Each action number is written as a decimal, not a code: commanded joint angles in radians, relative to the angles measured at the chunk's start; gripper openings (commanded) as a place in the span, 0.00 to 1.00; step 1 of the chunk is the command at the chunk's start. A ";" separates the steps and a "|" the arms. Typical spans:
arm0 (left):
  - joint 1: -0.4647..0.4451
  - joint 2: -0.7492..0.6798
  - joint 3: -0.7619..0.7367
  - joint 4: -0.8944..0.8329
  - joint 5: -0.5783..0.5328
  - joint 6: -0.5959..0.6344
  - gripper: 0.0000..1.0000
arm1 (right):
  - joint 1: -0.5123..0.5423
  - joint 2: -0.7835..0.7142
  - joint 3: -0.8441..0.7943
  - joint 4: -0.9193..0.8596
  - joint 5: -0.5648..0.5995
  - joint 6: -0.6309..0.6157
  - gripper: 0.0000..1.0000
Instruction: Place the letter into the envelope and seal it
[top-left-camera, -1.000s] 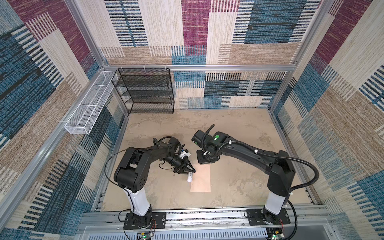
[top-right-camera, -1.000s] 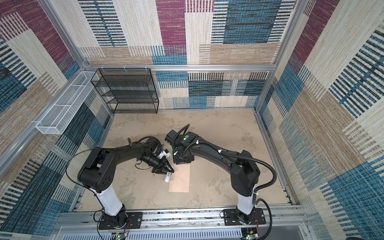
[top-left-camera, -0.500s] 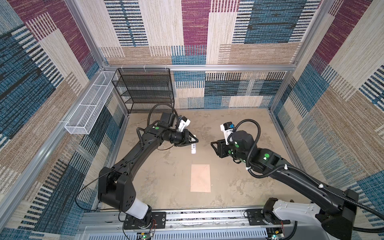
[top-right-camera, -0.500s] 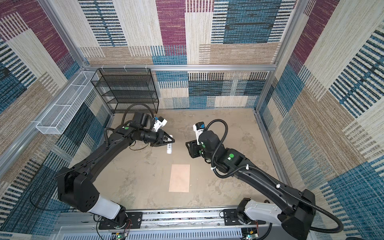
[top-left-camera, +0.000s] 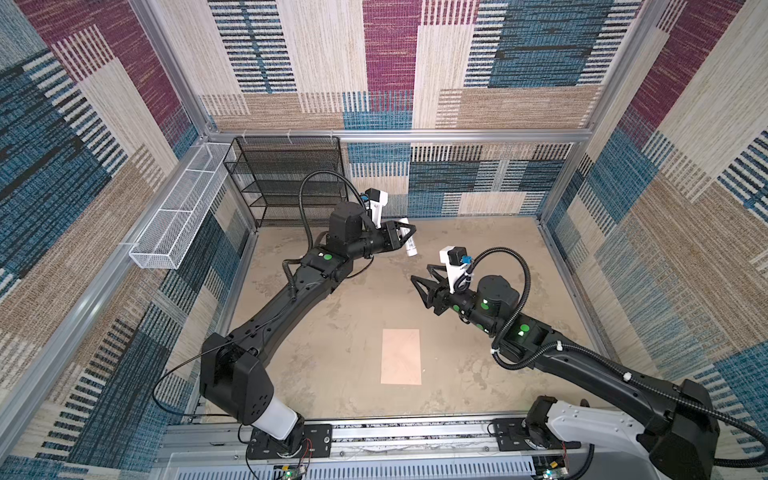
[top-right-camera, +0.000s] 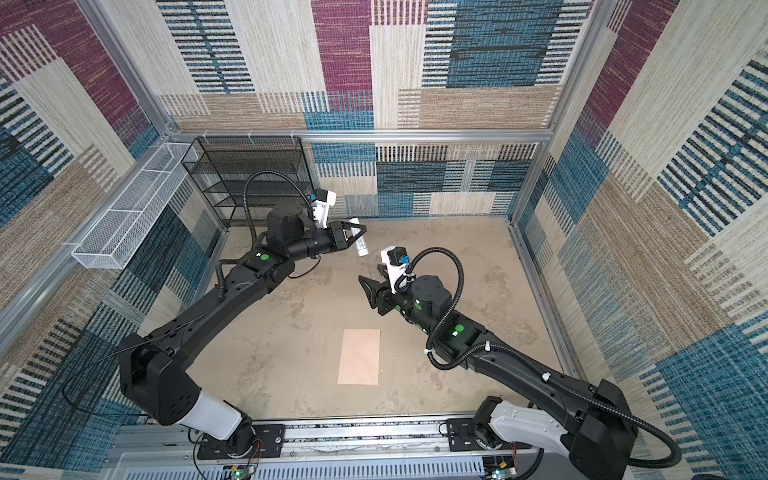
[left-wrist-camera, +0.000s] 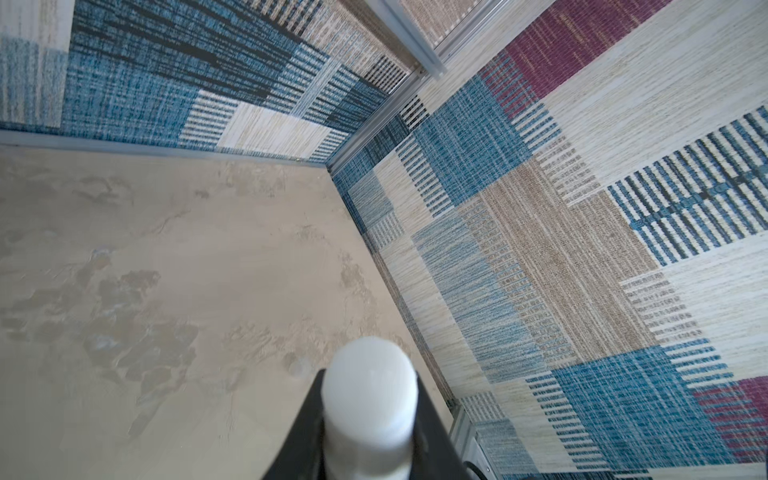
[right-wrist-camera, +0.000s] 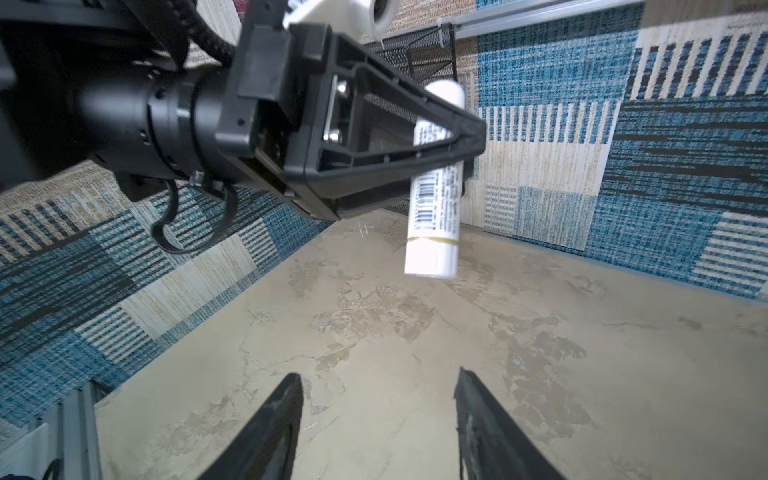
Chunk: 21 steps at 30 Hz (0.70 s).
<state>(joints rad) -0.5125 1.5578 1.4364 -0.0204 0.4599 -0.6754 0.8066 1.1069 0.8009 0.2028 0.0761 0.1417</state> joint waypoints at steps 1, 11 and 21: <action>-0.017 -0.011 -0.003 0.093 -0.084 0.033 0.00 | 0.002 0.015 -0.035 0.176 0.102 -0.113 0.63; -0.046 -0.045 -0.050 0.089 -0.097 0.065 0.00 | -0.001 0.112 -0.046 0.368 0.143 -0.230 0.62; -0.046 -0.039 -0.036 0.072 -0.074 0.098 0.00 | -0.010 0.202 0.026 0.358 0.127 -0.237 0.55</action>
<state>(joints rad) -0.5587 1.5185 1.3857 0.0273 0.3725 -0.6128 0.8005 1.2942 0.8055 0.5262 0.2024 -0.0875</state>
